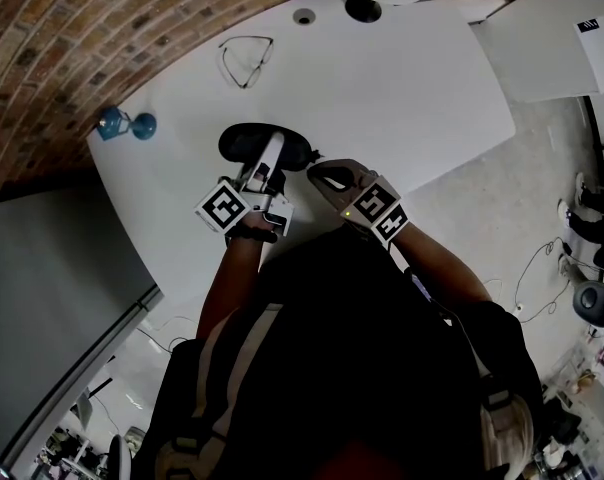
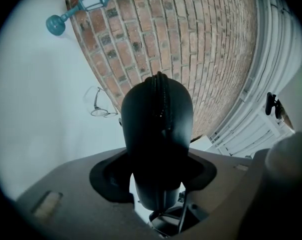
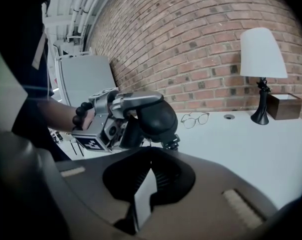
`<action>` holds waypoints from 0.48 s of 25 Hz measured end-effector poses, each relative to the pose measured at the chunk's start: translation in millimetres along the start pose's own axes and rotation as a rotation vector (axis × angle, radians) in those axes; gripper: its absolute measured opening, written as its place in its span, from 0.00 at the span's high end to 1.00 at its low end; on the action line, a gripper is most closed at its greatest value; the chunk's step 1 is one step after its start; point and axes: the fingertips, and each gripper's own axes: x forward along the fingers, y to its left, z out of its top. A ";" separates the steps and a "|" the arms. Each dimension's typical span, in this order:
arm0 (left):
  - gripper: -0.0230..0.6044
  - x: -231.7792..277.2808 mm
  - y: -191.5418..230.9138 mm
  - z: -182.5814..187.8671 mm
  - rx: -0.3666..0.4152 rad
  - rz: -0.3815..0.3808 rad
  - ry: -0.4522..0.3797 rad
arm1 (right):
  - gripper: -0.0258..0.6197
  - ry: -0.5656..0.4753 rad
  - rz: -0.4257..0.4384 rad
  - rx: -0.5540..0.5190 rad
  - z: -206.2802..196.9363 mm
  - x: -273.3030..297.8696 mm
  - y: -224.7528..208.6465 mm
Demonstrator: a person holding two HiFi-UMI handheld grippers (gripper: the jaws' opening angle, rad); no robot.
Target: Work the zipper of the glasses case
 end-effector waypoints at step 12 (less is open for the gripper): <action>0.57 1.4 -8.6 1.6 -0.032 -0.048 0.003 | 0.95 -0.016 -0.074 -0.039 3.1 -5.1 -16.3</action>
